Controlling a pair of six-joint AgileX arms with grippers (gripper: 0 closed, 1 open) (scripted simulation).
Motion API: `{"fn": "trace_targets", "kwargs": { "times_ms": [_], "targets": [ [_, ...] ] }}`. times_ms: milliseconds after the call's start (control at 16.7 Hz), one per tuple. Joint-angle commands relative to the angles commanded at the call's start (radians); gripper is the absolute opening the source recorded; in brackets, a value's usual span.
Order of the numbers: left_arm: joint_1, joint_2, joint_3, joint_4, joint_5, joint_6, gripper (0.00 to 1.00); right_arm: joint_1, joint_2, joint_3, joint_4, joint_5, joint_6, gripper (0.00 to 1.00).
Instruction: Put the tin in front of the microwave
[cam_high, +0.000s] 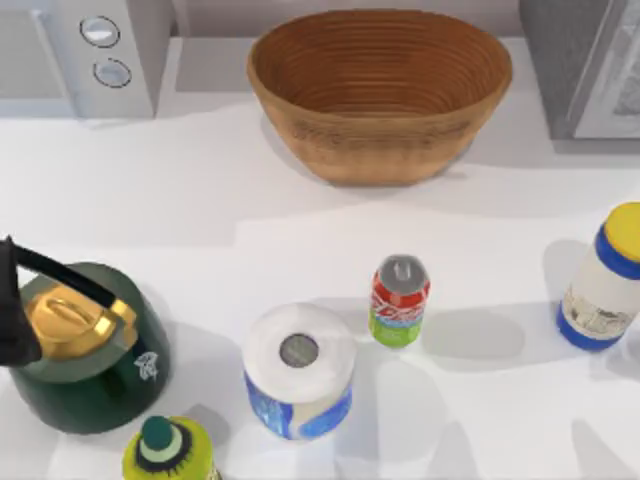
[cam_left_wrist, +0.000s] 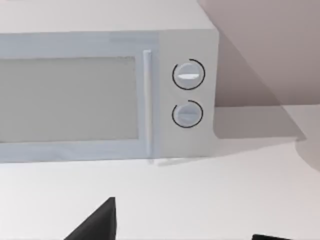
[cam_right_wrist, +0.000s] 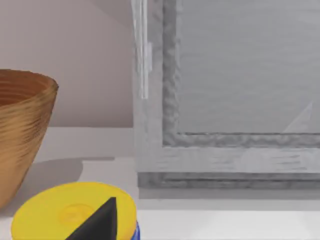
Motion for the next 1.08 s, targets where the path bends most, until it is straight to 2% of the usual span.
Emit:
{"fn": "trace_targets", "kwargs": {
  "times_ms": [420,1080],
  "targets": [
    [-0.196,0.477,0.514,-0.324,-0.001,0.006,1.00,0.000,0.000,0.000,0.000,0.000,0.000,1.00],
    [-0.569,1.501,1.534,-0.936,0.010,-0.027,1.00,0.000,0.000,0.000,0.000,0.000,0.000,1.00]
  ]
}}
